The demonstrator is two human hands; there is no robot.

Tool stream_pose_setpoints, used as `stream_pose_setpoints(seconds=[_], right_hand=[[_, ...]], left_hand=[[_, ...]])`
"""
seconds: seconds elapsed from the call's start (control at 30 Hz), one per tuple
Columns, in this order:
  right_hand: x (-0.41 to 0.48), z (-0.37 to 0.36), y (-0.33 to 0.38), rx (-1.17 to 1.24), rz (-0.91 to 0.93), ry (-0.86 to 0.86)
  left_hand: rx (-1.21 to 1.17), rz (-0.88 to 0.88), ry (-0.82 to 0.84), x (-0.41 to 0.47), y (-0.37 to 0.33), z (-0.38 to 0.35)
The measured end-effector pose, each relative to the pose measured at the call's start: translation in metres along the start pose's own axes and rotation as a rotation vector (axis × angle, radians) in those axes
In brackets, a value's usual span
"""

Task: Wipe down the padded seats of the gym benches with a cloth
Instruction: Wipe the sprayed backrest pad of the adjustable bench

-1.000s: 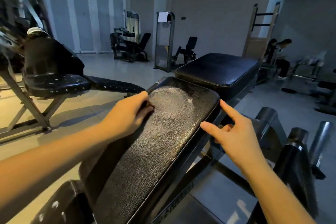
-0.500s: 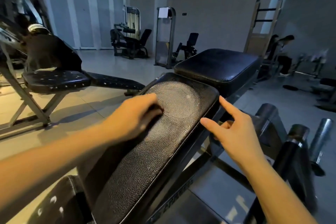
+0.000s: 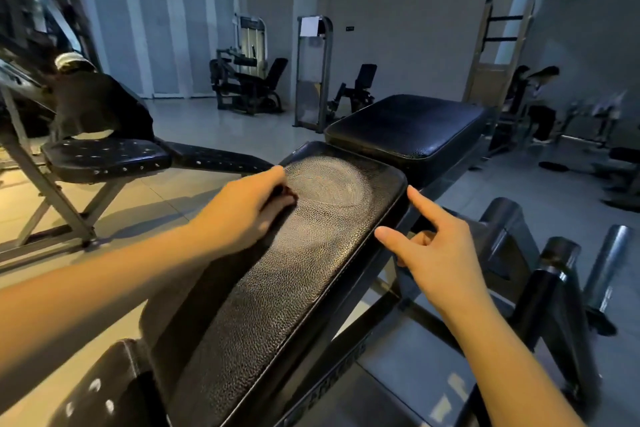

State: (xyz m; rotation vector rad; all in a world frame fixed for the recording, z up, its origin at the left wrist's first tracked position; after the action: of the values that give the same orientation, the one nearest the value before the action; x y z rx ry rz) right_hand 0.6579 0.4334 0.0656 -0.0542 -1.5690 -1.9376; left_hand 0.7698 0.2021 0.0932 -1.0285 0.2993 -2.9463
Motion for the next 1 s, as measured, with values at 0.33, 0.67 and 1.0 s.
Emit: stream_pose_setpoints(seconds=[0.33, 0.67, 1.0], right_hand=[[-0.002, 0.001, -0.003, 0.001, 0.02, 0.024], [0.004, 0.003, -0.002, -0.102, 0.079, 0.008], [0.004, 0.002, -0.003, -0.133, 0.086, 0.016]], left_hand=[[-0.104, -0.2, -0.042, 0.055, -0.111, -0.017], [-0.018, 0.119, -0.147, 0.078, -0.028, -0.005], [0.051, 0.233, -0.136, 0.078, 0.012, -0.001]])
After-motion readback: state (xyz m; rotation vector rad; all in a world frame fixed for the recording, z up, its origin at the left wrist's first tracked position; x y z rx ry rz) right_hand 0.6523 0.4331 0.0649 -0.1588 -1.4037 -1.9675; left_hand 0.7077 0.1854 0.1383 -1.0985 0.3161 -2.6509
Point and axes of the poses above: each hand's wrist, its own x-axis towards the middle knuckle, its own z-axis out of the back of the hand, y = z × x, the point moved 10 cm from there along x, towards the middle knuckle, and after that the axes turned 3 degrees about -z, right-handed, at the moved point
